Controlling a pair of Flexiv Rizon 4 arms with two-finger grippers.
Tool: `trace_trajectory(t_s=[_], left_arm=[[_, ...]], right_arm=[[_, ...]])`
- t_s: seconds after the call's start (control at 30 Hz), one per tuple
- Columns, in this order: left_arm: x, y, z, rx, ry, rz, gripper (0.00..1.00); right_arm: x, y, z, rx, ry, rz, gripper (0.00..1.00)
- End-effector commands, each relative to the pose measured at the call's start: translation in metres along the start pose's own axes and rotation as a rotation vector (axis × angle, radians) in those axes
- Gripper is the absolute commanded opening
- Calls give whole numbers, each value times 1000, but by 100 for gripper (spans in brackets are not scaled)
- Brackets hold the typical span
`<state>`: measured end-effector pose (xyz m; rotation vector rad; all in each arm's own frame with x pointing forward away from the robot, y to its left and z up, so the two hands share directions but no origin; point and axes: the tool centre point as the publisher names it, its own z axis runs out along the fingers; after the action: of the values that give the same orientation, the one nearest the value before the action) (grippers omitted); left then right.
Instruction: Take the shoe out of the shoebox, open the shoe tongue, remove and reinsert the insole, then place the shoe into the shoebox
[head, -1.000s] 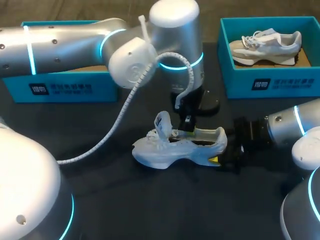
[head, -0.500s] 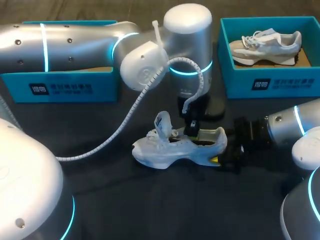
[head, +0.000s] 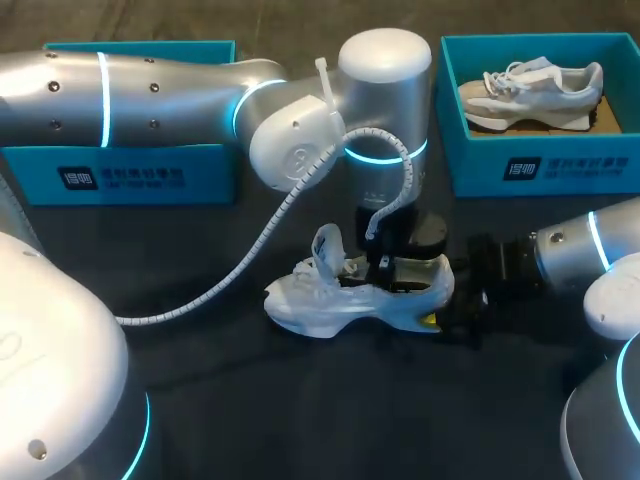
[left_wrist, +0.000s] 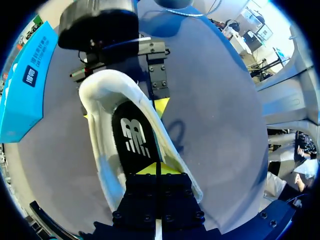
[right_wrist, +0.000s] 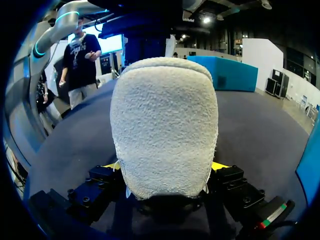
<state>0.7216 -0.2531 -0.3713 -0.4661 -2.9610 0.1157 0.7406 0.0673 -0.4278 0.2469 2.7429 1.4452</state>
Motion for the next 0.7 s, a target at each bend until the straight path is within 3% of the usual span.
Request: trace_trajectory(t_s=[0.03,0.17,0.23,0.37,0.5,0.7], left_arm=[[0,2,2,5,19,5,0],[2,2,4,20,45,-5,0],[2,0,6,20,54,-4,18],[2,-1,10,15,67,4,13],[1,-1,15,16,89,16,31],[0,-1,25,31,108,31,38]], right_arm=[[0,-1,2,3,-2,1,0],[0,-1,2,3,-2,1,0],[0,-1,2,3,-2,1,0],[0,-1,2,3,-2,1,0],[0,-1,2,3,-2,1,0],[0,-1,2,3,-2,1,0]])
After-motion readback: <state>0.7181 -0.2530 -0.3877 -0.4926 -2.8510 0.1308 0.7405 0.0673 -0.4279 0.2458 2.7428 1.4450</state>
